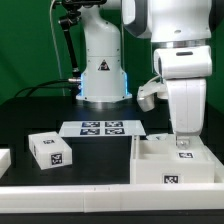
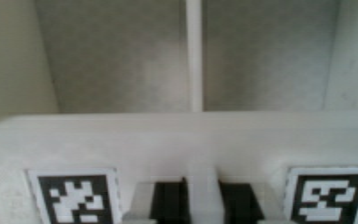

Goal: Assemble cabinet

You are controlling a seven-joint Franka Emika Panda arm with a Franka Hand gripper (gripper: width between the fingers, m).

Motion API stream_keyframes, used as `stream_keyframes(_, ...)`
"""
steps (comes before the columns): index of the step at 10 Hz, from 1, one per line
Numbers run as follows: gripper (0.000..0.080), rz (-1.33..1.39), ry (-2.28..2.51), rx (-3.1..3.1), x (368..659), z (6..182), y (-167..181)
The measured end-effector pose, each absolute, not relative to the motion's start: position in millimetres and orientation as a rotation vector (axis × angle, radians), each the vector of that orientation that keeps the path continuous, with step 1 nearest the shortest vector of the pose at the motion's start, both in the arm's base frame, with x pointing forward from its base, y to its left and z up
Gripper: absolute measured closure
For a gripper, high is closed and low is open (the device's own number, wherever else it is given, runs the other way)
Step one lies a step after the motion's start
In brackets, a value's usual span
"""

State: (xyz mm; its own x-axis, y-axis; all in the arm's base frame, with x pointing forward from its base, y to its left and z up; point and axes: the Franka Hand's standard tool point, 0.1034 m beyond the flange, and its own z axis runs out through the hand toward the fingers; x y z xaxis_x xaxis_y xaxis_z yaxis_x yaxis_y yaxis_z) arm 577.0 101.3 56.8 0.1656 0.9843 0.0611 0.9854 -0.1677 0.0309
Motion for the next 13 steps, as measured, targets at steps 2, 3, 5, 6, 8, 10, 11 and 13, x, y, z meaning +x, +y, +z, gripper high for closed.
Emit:
stream_keyframes(2,0.0649,-0.107,-2.016,-2.390,576.5,59.4,101.2)
stream_keyframes(3,0.0514,-0.103,-2.014,-2.391,572.2,61.3,102.6)
stream_keyframes(5,0.0312,-0.093,-2.014,-2.396,557.6,69.2,104.8)
stream_keyframes(6,0.0178,-0.086,-2.010,-2.404,548.3,75.2,105.6)
stream_keyframes(8,0.0035,-0.070,-2.014,-2.413,523.5,90.2,107.7)
stream_keyframes(10,0.0011,-0.050,-2.036,-2.395,498.5,95.9,112.0)
stream_keyframes(11,0.0001,-0.057,-2.072,-2.365,485.5,93.2,114.6)
stream_keyframes(13,0.0003,-0.037,-2.086,-2.341,479.9,88.0,113.7)
